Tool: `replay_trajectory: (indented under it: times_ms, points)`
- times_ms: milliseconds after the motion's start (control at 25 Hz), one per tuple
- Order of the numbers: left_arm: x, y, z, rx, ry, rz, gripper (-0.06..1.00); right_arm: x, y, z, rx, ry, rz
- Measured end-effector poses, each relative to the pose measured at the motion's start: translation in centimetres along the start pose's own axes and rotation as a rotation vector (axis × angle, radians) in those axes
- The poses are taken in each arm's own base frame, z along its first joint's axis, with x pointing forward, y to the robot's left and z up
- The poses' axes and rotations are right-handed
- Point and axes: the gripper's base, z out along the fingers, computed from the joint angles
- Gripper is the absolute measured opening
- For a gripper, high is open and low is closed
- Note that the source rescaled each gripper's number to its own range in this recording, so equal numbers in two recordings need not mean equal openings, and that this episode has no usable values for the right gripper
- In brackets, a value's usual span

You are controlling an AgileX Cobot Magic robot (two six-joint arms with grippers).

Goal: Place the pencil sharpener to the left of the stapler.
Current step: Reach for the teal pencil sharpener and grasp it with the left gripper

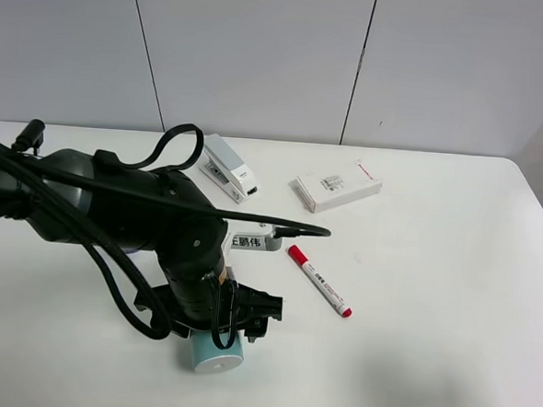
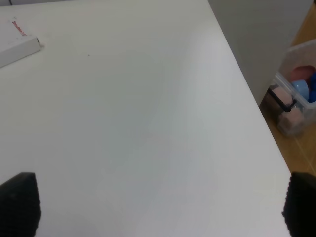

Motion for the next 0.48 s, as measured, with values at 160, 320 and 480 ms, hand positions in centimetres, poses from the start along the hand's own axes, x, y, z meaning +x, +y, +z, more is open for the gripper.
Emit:
replay_trajectory:
  times_ms: [160, 320, 480]
  points:
    - [0.0, 0.1, 0.6, -0.018, 0.009, -0.001, 0.4, 0.0, 0.0, 0.0, 0.0, 0.0, 0.0]
    - [0.0, 0.2, 0.9, -0.026, 0.015, -0.002, 0.4, 0.0, 0.0, 0.0, 0.0, 0.0, 0.0]
    - [0.1, 0.3, 1.6, -0.045, 0.03, -0.002, 0.4, 0.0, 0.0, 0.0, 0.0, 0.0, 0.0]
